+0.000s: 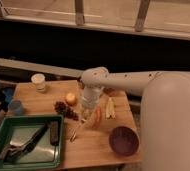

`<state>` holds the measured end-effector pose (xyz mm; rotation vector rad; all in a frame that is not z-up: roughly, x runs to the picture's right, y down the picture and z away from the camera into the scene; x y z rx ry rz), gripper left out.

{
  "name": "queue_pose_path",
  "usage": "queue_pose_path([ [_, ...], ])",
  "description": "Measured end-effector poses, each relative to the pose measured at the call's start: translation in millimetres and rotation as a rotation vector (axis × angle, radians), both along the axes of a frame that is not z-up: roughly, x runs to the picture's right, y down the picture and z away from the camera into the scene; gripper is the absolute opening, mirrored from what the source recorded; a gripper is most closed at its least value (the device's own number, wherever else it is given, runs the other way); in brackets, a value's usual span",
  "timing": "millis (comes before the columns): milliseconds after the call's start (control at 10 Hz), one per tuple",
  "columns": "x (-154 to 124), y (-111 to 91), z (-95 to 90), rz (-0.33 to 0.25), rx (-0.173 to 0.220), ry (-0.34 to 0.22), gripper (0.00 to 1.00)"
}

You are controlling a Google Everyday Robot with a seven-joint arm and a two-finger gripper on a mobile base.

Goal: Place fork in plastic cup

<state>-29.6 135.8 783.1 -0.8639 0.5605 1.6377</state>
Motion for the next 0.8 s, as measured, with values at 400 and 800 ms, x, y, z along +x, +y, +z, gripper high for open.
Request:
queue_pose_path([
  [400,10,-32,-13.5,0.012,0.1,0.0,0.2],
  [800,34,-89,-46.9,0.003,0.218,0.072,0.2],
])
